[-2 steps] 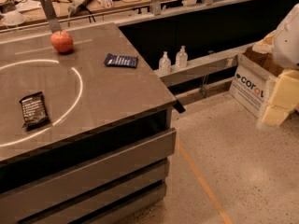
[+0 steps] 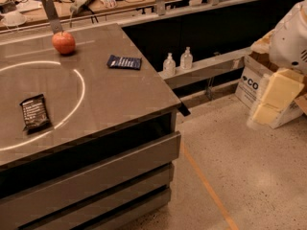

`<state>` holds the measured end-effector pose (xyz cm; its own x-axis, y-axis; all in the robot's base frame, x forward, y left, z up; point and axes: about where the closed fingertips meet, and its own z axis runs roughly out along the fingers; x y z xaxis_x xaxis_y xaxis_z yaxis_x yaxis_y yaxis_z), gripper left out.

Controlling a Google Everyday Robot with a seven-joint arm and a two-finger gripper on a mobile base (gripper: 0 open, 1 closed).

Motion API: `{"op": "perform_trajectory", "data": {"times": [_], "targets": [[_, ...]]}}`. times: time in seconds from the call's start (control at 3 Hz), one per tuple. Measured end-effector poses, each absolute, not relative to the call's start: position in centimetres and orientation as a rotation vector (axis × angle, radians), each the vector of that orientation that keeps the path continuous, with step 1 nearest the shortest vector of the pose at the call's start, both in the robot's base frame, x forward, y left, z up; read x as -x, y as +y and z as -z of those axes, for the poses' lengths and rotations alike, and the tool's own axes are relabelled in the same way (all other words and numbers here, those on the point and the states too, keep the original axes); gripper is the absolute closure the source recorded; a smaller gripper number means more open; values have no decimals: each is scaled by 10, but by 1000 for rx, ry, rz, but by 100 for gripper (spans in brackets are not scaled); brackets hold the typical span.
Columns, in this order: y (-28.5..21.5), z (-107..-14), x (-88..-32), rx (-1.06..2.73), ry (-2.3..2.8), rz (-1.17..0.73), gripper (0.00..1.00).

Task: Move rxbar blueberry near rxbar chocolate

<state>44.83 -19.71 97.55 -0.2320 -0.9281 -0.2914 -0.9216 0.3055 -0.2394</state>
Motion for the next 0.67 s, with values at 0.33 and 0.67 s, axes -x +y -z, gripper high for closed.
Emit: {"op": "perform_trajectory", "data": {"times": [0.33,0.67], "targets": [[-164,-966,-487,1550,2102,-124,0],[-134,-958,-541,1481,1965,-245,0]]}}
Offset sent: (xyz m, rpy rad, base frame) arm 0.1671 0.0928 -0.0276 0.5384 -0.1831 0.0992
